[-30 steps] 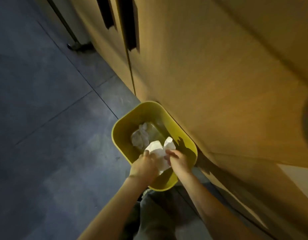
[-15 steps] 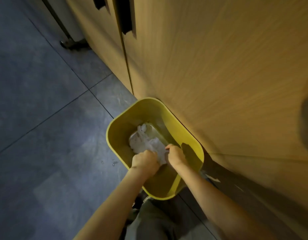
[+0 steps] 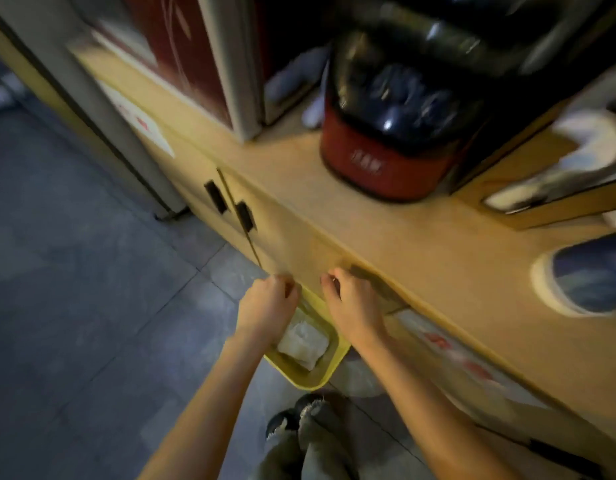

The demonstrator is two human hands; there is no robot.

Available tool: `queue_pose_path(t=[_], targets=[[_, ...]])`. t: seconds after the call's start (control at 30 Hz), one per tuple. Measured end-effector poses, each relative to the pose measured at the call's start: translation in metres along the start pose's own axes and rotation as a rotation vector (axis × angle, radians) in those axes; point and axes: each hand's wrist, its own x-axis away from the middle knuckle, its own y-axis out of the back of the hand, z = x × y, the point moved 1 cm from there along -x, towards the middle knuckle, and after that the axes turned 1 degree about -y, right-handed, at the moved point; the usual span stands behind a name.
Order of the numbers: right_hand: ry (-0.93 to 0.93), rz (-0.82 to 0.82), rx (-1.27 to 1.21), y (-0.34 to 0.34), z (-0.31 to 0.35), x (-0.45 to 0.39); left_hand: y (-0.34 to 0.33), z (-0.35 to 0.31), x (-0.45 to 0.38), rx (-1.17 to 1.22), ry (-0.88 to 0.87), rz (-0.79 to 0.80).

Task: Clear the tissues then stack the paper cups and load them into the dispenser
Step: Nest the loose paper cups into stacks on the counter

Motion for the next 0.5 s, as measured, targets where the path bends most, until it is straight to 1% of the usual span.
queue_pose_path(t=[0.1,0.17,0.3,0.37,0.43,0.5], targets=[[0.044,-0.207,-0.008,0.071,0.029,0.012,0.051,-0.067,0.02,0.014,-0.227,-0.079],[0.051,-0.284,-0.035,0.117,0.04,0.021,0.075,-0.109,0.033,0.033,-0.374,-0.146],[0.025,-0.423,-0.146,0.202,0.039,0.04,0.1,-0.189,0.06,0.097,-0.644,-0.197],[0.026,-0.526,-0.194,0.239,0.03,0.055,0.099,-0.225,0.074,0.149,-0.749,-0.172],[0.009,-0.613,-0.21,0.272,0.017,0.071,0.089,-0.26,0.088,0.205,-0.862,-0.098],[-0.065,-0.682,-0.232,0.302,-0.004,0.088,0.072,-0.293,0.101,0.185,-0.971,-0.052]])
